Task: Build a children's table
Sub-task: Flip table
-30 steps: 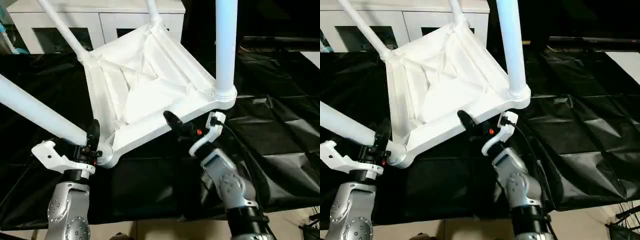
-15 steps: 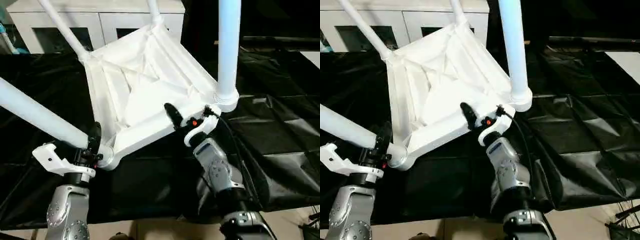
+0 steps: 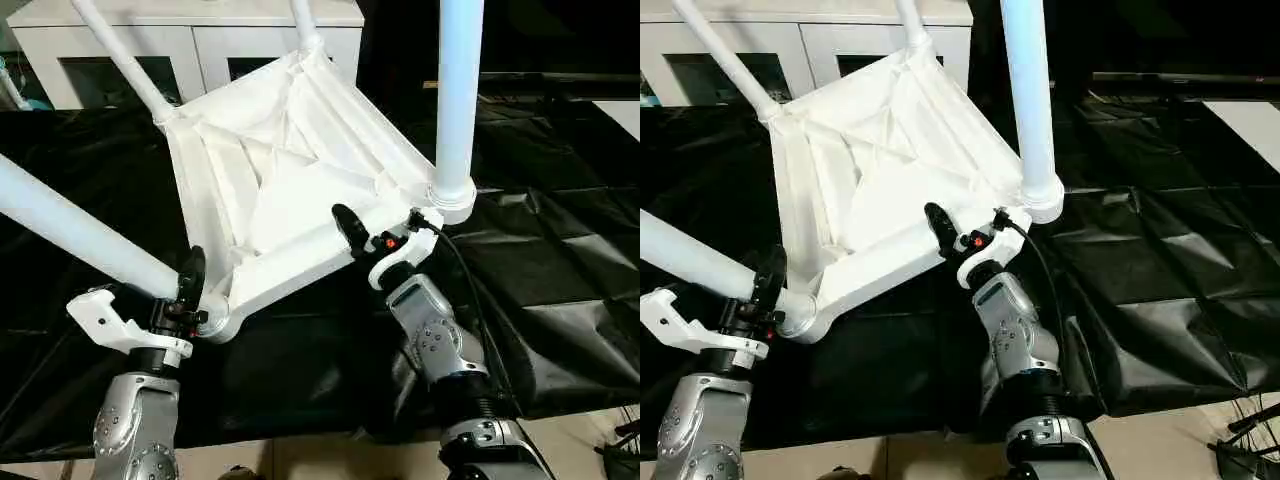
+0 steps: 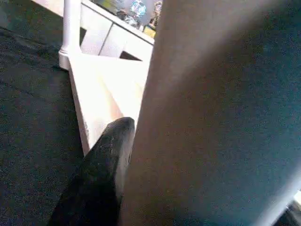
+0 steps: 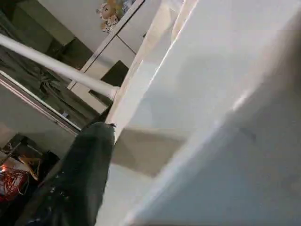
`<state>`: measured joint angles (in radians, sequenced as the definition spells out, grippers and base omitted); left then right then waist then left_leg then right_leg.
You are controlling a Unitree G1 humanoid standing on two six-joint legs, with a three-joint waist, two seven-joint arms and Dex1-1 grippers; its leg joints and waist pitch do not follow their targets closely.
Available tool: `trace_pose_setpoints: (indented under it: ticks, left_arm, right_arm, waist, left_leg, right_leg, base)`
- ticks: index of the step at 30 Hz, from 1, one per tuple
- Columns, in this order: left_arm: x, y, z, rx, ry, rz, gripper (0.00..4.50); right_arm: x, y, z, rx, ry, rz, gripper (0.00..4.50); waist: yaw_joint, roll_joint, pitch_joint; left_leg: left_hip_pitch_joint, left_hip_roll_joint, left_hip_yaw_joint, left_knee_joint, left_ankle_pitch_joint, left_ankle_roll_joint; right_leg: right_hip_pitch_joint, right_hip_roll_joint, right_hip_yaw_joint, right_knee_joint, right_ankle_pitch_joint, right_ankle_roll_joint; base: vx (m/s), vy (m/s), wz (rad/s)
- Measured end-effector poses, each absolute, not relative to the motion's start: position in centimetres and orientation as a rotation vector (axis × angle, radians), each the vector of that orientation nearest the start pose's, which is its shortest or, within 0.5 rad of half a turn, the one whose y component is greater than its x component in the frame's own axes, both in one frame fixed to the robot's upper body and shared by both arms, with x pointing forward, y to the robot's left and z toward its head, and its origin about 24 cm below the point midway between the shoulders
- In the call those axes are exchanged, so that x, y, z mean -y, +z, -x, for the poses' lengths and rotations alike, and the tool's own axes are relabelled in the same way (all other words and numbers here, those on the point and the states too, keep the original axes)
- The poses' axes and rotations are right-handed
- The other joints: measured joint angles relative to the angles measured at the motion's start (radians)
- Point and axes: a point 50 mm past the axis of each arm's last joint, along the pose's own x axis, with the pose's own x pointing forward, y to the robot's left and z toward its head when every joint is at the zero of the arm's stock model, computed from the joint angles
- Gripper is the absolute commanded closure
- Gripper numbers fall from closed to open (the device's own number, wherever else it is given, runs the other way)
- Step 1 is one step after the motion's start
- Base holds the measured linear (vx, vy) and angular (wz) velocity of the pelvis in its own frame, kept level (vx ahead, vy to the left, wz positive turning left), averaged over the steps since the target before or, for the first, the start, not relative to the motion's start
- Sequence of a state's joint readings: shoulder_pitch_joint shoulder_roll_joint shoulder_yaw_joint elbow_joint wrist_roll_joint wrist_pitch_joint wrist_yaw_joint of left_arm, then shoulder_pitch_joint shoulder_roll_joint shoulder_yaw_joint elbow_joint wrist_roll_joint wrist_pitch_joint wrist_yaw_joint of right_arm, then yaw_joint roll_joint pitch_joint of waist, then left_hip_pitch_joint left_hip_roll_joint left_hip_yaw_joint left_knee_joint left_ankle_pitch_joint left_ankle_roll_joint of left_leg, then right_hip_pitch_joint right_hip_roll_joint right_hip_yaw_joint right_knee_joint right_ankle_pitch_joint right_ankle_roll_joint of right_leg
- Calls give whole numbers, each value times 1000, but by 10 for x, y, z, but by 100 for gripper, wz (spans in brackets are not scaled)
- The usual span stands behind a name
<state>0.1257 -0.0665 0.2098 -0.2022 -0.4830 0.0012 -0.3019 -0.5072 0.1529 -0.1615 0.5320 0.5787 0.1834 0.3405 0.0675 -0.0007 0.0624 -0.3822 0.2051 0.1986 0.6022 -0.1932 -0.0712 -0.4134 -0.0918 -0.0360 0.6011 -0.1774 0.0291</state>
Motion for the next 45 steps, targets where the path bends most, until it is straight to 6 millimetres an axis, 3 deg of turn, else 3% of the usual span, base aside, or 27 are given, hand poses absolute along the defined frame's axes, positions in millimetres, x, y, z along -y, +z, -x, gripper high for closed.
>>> trace_pose_setpoints:
  ticks: [7, 8, 9, 11, 19, 28, 35, 40, 45]
  left_arm:
    - [-185, 64, -222, 201, -67, 481, 234]
    - [-185, 64, -222, 199, -67, 482, 178]
    - [-185, 65, -222, 201, -66, 493, 164]
    - [-185, 65, -222, 210, -72, 538, 160]
    - [-189, 68, -218, 235, -69, 578, 79]
    - [-202, 69, -216, 242, -1, 578, 21]
    - [-212, 71, -218, 246, 5, 595, 16]
    - [-208, 73, -222, 247, -38, 730, 16]
    - [-211, 84, -220, 303, -81, 821, 16]
  right_arm:
    - [73, 57, -333, -120, 436, -803, 172]
    - [73, 57, -333, -120, 435, -805, 178]
    - [73, 57, -333, -120, 434, -805, 180]
    - [74, 55, -333, -125, 427, -814, 181]
    - [77, 54, -334, -130, 419, -820, 185]
    - [73, 71, -337, -84, 430, -743, 186]
    - [72, 87, -341, -43, 440, -682, 186]
    - [81, 101, -343, 16, 437, -638, 186]
    - [89, 106, -344, 36, 420, -614, 186]
  waist:
    - [0, 0, 0]
    - [0, 0, 0]
    - [1, 0, 0]
    - [1, -1, 0]
    - [0, -3, 1]
    - [-1, -3, 0]
    - [1, -3, 0]
    - [19, -6, -1]
    - [22, -6, -1]
  left_leg:
    - [0, 0, 0, 0, 0, 0]
    - [0, 0, 0, 0, 0, 0]
    - [0, 0, 0, 0, 0, 0]
    - [-1, 0, 0, 0, 0, 0]
    - [-2, 0, 0, 0, 1, 1]
    - [-1, 0, 0, 1, 3, -1]
    - [-2, 0, -1, 1, 7, -3]
    - [-1, 0, -1, 1, 7, -3]
    - [-1, 0, -1, 1, 7, -3]
  right_leg:
    - [0, 0, 0, 0, 0, 0]
    - [0, 0, 0, 0, 0, 0]
    - [0, 0, 0, 0, 0, 0]
    - [0, 0, 0, 0, 0, 0]
    - [-3, 0, 0, 2, 0, 0]
    - [-4, 0, 0, 6, 0, 0]
    - [-4, 0, 0, 9, 0, 0]
    - [-4, 0, 0, 9, 0, 0]
    - [-4, 0, 0, 9, 0, 0]
  base:
    - [0, 0, 0]
    - [0, 0, 0]
    - [0, 0, 0]
    - [0, 0, 0]
    - [0, 0, 0]
    - [0, 0, 0]
    - [0, 0, 0]
    - [0, 0, 0]
    - [0, 0, 0]
